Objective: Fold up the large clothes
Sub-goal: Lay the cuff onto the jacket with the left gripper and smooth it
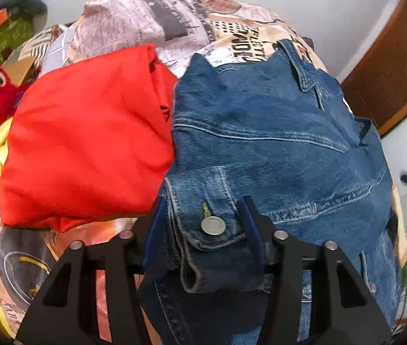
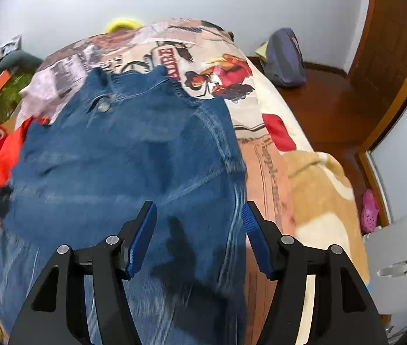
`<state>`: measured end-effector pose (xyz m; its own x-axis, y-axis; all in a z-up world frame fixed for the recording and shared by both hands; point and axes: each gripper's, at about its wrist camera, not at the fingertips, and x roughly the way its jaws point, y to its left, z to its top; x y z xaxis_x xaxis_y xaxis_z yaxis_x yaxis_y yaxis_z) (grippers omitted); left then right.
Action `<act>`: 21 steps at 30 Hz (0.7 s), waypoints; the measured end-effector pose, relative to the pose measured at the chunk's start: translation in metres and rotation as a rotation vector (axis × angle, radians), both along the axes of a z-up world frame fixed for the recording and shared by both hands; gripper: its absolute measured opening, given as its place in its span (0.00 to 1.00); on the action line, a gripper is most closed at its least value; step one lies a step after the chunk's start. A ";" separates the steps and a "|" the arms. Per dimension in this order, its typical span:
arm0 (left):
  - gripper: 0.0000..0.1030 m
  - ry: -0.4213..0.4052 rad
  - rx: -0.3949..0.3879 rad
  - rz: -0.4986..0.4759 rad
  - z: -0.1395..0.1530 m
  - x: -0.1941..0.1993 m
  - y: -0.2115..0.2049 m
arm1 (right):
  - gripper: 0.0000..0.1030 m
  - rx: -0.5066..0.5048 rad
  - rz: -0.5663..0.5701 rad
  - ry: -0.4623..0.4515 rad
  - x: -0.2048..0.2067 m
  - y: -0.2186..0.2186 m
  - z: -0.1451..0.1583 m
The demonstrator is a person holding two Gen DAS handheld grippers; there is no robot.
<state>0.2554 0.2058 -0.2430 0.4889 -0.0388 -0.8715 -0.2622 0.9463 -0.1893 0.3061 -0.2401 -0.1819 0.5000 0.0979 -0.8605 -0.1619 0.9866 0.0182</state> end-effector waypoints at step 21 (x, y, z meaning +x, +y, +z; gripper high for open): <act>0.31 -0.070 0.264 -0.022 0.023 0.013 -0.030 | 0.08 -0.022 -0.159 -0.048 0.098 -0.026 -0.037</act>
<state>0.2687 0.1761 -0.2198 0.5497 0.1744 -0.8170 -0.2364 0.9705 0.0482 0.4037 -0.2662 -0.2189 0.5483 -0.0038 -0.8363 -0.0043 1.0000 -0.0074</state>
